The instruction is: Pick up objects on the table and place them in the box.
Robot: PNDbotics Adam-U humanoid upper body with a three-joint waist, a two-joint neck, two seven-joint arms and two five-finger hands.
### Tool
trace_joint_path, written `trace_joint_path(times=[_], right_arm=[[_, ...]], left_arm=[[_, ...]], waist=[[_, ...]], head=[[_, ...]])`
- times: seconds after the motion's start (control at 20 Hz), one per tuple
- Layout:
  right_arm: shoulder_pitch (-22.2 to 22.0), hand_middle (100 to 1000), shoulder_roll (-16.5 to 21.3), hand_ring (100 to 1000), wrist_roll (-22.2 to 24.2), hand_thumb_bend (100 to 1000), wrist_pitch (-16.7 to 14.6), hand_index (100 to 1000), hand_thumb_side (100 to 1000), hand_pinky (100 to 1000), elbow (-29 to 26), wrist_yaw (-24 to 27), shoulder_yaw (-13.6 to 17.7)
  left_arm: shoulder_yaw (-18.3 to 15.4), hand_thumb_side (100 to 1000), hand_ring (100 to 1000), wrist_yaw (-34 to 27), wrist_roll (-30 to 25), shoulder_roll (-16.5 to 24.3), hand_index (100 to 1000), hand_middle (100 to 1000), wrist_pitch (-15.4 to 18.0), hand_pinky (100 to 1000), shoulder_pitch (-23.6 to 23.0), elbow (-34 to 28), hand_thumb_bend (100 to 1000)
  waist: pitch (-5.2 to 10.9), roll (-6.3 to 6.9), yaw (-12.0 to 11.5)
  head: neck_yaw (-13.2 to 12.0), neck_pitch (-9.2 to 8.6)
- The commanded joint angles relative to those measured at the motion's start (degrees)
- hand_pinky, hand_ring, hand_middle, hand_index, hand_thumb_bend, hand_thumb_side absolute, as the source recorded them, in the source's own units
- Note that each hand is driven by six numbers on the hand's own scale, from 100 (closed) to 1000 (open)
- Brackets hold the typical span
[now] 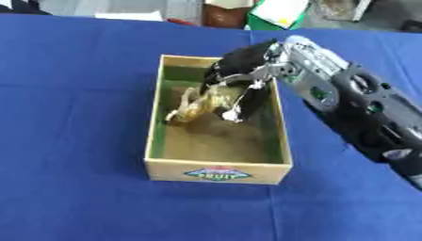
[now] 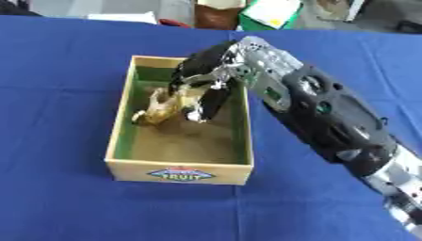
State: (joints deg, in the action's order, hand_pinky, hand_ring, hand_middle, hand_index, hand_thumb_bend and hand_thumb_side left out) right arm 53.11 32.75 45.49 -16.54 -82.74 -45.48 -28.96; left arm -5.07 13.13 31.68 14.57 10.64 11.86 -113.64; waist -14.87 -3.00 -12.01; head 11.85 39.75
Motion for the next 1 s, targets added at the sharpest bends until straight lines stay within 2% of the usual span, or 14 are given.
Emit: trace_joint_path(times=[0.05,0.3,0.8,0.9,0.95,1.0], right_arm=[[0.49,822,2.19,886,-1.35,100,0.61,896,635,896,-2.45,-0.40,1.94],[-0.66,814,3.80,877,-4.35,100,2.76,882,680,895,-7.57,0.75,5.68],[-5.94,792,7.75,850,-12.91,100,7.04,868,805,884,-21.55,5.07,19.22],[-7.79,785,8.19,844,-14.60,100,8.42,872,866,886,-24.30,6.34,21.95],[-8.83,778,8.08,835,-15.43,100,9.19,878,950,891,-25.65,7.10,23.25],[-9.96,772,7.80,829,-16.24,100,9.96,878,973,893,-26.96,7.88,24.53]], left_arm=[[-0.13,443,557,-0.27,-0.08,0.42,680,538,-0.04,498,0.28,-0.95,100],[-0.26,444,557,-0.19,0.04,0.39,680,539,-0.03,498,0.22,-0.95,100],[-0.62,450,556,0.06,0.55,0.38,680,540,-0.03,499,0.24,-0.95,100],[-0.67,451,556,0.10,0.64,0.36,680,540,-0.01,499,0.27,-0.95,100],[-0.72,453,556,0.12,0.69,0.34,680,540,0.00,499,0.29,-0.95,100],[-0.79,453,556,0.15,0.76,0.34,681,540,0.00,499,0.30,-0.95,100]], waist=[[0.96,0.25,0.10],[0.91,0.40,0.35],[0.68,0.94,1.25],[0.62,1.01,1.34],[0.57,1.08,1.44],[0.53,1.15,1.56]], head=[[-0.25,-0.22],[-0.54,-0.16],[-1.73,-0.35],[-1.84,-0.49],[-1.98,-0.54],[-2.16,-0.58]])
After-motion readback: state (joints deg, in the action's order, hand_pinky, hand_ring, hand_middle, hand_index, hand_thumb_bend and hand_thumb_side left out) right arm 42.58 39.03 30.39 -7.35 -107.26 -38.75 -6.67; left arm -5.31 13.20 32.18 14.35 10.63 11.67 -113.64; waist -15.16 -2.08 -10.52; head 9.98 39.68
